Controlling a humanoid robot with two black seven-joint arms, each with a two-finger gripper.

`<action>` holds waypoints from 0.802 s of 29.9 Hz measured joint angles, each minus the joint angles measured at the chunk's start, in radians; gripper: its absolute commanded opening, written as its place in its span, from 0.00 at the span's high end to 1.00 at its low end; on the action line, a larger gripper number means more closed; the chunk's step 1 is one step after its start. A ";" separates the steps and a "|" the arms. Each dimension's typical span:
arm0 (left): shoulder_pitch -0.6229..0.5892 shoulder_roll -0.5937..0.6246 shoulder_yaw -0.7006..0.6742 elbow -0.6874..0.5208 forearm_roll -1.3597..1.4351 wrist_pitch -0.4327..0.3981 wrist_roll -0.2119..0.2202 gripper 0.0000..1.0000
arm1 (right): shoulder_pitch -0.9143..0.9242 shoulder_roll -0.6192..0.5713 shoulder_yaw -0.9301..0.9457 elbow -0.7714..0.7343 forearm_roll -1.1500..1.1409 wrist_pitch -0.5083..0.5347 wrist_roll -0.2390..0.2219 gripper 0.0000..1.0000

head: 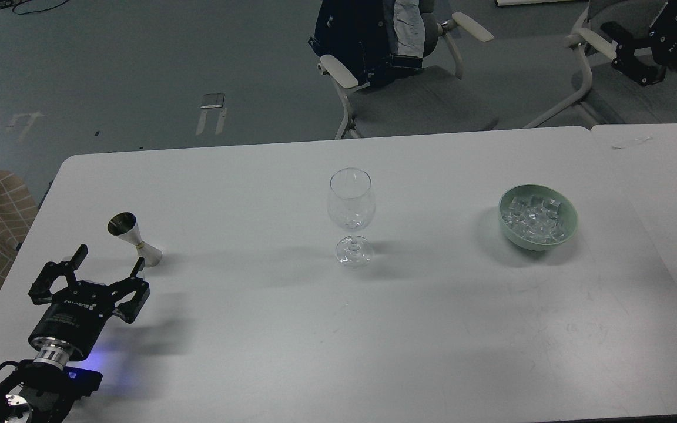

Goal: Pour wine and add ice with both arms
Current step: 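Close the left gripper around the metal jigger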

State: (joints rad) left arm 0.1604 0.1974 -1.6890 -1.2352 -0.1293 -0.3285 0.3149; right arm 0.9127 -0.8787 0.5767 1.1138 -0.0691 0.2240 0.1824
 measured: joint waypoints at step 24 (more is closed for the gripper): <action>-0.186 -0.012 0.000 0.245 0.003 -0.007 -0.005 0.04 | -0.007 -0.012 0.000 0.000 0.000 -0.002 -0.001 0.00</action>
State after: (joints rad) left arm -0.0254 0.1851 -1.6889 -0.9903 -0.1258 -0.3360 0.3095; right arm 0.9053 -0.8907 0.5767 1.1137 -0.0691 0.2223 0.1810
